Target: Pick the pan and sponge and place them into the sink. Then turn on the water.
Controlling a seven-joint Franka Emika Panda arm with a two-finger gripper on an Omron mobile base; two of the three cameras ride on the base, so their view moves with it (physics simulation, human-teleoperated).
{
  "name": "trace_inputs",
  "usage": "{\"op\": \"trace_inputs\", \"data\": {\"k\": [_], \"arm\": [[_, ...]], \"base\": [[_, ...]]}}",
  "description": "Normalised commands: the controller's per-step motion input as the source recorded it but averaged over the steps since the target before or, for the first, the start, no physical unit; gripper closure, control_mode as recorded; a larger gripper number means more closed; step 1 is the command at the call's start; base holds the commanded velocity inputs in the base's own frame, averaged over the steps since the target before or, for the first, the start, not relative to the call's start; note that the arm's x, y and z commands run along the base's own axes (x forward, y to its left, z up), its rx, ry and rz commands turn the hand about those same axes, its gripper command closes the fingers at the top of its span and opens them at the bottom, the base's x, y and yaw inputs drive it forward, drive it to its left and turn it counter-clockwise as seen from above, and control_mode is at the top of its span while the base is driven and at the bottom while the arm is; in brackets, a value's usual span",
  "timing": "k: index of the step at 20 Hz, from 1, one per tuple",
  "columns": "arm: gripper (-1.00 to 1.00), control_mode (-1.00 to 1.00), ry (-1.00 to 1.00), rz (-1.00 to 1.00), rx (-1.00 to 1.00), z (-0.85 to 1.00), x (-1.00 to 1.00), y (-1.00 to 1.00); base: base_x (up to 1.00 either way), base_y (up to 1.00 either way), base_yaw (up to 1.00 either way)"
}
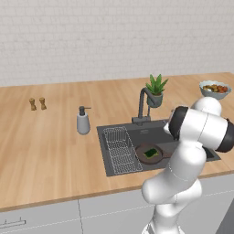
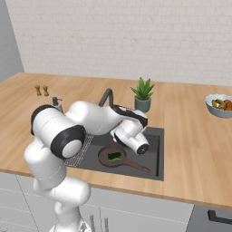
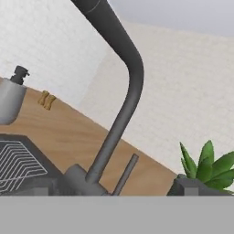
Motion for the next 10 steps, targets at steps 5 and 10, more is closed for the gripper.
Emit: {"op": "trace_inputs", "data": {"k": [5,10], "arm": [[-1.0,-1.0,0.12,0.0,0.19,0.0,0.0,0.07],[-1.0,-1.0,0.01,0.0,0.09,-0.02,0.02,0.17]], "base": [[0.0,0.0,0.0],[0.0,0.0,0.0]]}}
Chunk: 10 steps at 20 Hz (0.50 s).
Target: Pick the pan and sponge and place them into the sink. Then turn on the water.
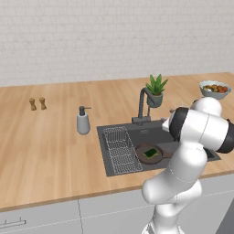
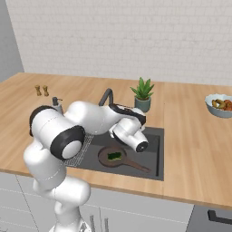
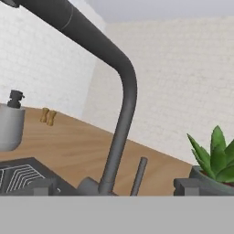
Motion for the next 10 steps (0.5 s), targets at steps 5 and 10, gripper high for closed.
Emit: {"op": "trace_inputs", "data": {"k": [5,10], "arm": [[-1.0,-1.0,0.0,0.0,0.05,-0.12,0.04,0.24],[-1.0,-1.0,0.0,0.0,0.05,-0.03,0.25,0.08]], "base": [[0.0,0.0,0.0],[0.0,0.0,0.0]]}}
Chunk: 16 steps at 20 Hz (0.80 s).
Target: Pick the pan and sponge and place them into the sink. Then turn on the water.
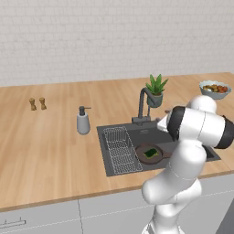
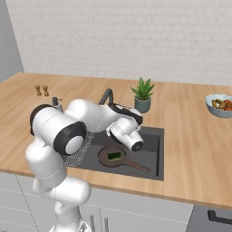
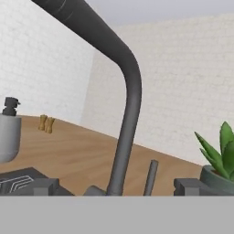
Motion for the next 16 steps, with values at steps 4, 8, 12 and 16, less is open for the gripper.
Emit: {"op": "trace_inputs", "data": {"k": [4,8,12,16], "arm": [[-1.0,-1.0,0.0,0.0,0.03,0.0,0.41,0.0],[-1.0,-1.0,0.0,0.0,0.02,0.0,0.31,0.0],[-1.0,-1.0,0.0,0.0,0.0,-0.11,0.32,0.0],[-1.0,-1.0,0.0,0.0,0.0,-0.19,0.35,0.0]], "base": [[0.0,0.0,0.0],[0.0,0.0,0.0],[0.0,0.0,0.0],[0.0,0.0,0.0]]}}
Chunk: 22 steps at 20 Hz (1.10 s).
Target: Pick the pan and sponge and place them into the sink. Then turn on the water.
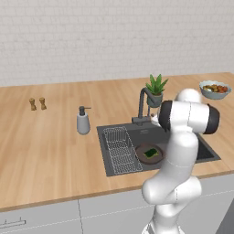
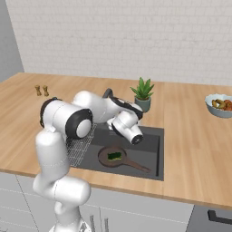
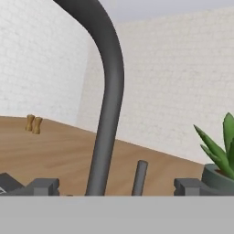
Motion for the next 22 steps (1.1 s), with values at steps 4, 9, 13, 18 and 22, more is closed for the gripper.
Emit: {"op": "trace_inputs", "data": {"k": [4,9,13,18,22], "arm": [[-1.0,-1.0,0.0,0.0,0.0,-0.23,0.35,0.01],[-1.0,-1.0,0.0,0.0,0.0,-0.26,0.37,0.01],[-1.0,-1.0,0.0,0.0,0.0,-0.22,0.42,0.0],[-1.0,-1.0,0.0,0.0,0.0,-0.2,0.46,0.0],[-1.0,-1.0,0.0,0.0,0.0,-0.19,0.45,0.0]], "base": [[0.0,0.0,0.0],[0.0,0.0,0.0],[0.0,0.0,0.0],[0.0,0.0,0.0],[0.0,0.0,0.0]]}}
